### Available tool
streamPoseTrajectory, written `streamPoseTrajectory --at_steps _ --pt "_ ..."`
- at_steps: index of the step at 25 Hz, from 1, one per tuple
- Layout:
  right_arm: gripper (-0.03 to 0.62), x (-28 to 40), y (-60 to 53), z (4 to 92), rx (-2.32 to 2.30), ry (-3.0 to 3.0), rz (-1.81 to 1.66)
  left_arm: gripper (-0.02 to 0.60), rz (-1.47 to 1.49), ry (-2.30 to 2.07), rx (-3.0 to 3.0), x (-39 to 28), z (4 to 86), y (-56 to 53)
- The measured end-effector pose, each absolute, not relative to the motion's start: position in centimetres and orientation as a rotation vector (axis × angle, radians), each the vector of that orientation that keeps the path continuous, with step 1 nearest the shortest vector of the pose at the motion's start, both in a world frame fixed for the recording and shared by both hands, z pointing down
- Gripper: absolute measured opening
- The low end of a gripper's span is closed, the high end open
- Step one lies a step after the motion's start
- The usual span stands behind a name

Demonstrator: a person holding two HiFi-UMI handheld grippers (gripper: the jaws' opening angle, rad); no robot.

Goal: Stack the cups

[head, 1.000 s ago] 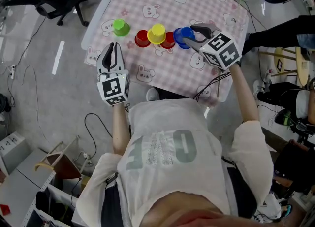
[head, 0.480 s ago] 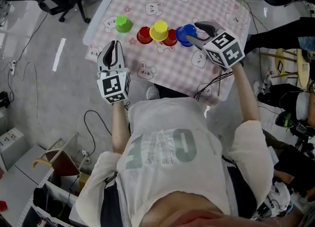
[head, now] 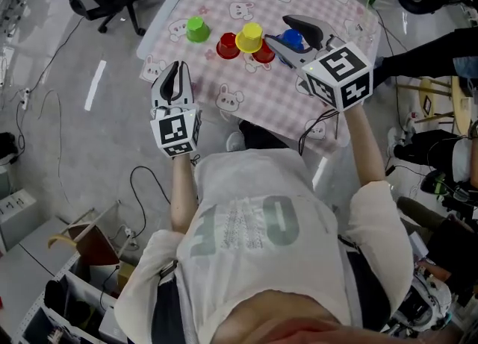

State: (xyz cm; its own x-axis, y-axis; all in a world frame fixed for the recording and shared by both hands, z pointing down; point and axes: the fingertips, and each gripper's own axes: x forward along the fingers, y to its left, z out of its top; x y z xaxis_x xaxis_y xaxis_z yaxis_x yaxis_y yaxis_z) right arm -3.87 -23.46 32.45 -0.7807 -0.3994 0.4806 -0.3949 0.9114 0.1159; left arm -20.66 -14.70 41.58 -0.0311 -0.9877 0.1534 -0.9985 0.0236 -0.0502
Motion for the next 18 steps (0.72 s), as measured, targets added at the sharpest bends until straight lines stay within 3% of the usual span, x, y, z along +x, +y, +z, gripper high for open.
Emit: streamPoseTrajectory --at_steps 6,10,18 --pt "0.238 -12.0 -20.9 30.4 0.874 -2.777 0.203 0.031 0.225 -2.24 2.06 -22.2 42.4 -10.5" --pt "0.239 -15.9 -22.2 35.4 1.158 -2.657 0.184 0.031 0.228 -2.307 1.944 -24.9 43.4 -7.9" --pt "0.247 -21.7 -25.2 46.6 1.258 -2.369 0.379 0.031 0.345 -2.336 1.838 -31.6 44.5 -8.0"
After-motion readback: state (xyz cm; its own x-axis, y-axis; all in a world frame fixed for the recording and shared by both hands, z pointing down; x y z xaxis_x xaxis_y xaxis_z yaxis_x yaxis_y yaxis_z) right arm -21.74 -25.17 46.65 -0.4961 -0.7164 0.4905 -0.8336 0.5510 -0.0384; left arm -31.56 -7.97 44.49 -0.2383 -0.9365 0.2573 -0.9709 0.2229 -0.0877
